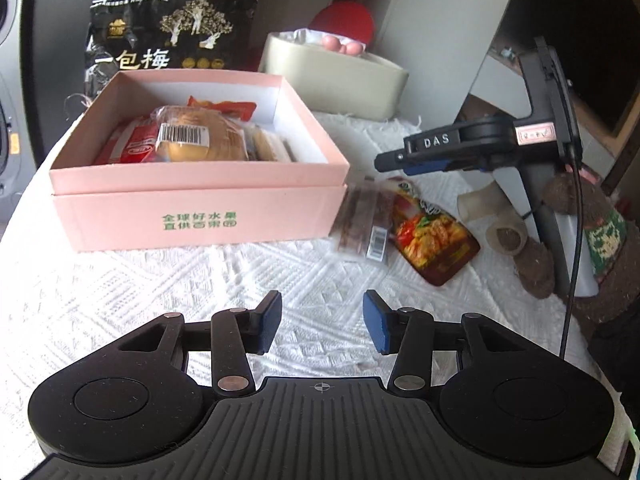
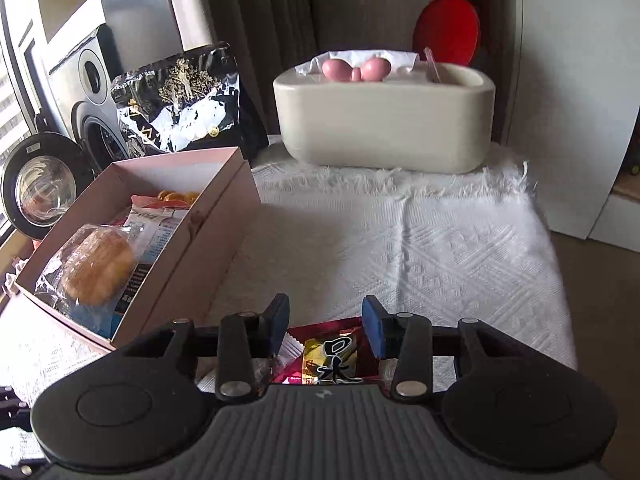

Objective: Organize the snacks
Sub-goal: 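Grasp the spicy chicken snack bag with the left gripper while the right gripper moves to the brown bar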

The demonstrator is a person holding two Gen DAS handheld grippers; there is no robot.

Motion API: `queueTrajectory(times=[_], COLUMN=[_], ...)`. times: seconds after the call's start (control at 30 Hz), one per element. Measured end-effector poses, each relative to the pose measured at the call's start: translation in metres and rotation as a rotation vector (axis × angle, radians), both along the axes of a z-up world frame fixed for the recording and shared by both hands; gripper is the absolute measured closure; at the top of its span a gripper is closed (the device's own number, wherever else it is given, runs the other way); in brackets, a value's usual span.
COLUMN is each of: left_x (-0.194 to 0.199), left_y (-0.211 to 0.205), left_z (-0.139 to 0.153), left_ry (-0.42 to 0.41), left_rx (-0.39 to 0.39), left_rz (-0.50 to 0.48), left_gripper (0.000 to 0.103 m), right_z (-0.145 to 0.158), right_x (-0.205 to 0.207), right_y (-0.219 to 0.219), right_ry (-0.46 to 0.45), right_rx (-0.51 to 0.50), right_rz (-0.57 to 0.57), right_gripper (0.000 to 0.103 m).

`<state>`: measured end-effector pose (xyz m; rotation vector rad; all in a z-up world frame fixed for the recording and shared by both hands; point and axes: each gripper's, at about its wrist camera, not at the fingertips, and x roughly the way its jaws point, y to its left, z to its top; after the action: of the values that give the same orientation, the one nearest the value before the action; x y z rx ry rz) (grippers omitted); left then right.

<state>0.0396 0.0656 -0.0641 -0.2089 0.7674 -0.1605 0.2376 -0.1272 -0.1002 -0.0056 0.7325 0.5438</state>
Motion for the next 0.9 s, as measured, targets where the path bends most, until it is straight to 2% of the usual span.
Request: queueTrajectory(times=[0.23,0.37,0.5,0.6,0.7,0.8,0.9], left_x=[-0.001,0.002,0.005,0.005,0.004,0.001,-0.002], left_y=[0.005,0.021,0.035,0.030,0.014,-0.007,-0.029], left_z=[0.004,0.009,0.010,0.010,0.009,0.010,0.008], left_ry=[0.010,-0.002,0.001,0.011,0.015,0.019,0.035], left_rx=[-0.003,-0.044,-0.085,-0.076,-0.065,-0.051,-0.056], left_rz=[0.028,0.082,0.123,0.091,0.025,-0.062,-0.139], left_gripper=[0.054,0.054,0.054,0.054,0.054,0.054,0.054], right_z=[-0.020,-0.017,-0.020,-0.020,-0.018,-0.010,-0.001], right_x=[0.013,-0.011,-0.049,-0.076,-0.096,-0.113,-0.129], right_y=[0.003,0.002,0.003,0.000,-0.008,-0.025,-0.051], right_ry=[0.015,0.014,-0.019,-0.042,-0.020,-0.048,-0.110], right_rx=[0.031,0.012,-0.053,-0.082,-0.076,-0.064,-0.026], right_rz=[0.003,0.113,0.221,0.280,0.315,0.268,0.148], right_gripper=[0.061,0.061,0.061,0.061,0.061,0.059,0.044])
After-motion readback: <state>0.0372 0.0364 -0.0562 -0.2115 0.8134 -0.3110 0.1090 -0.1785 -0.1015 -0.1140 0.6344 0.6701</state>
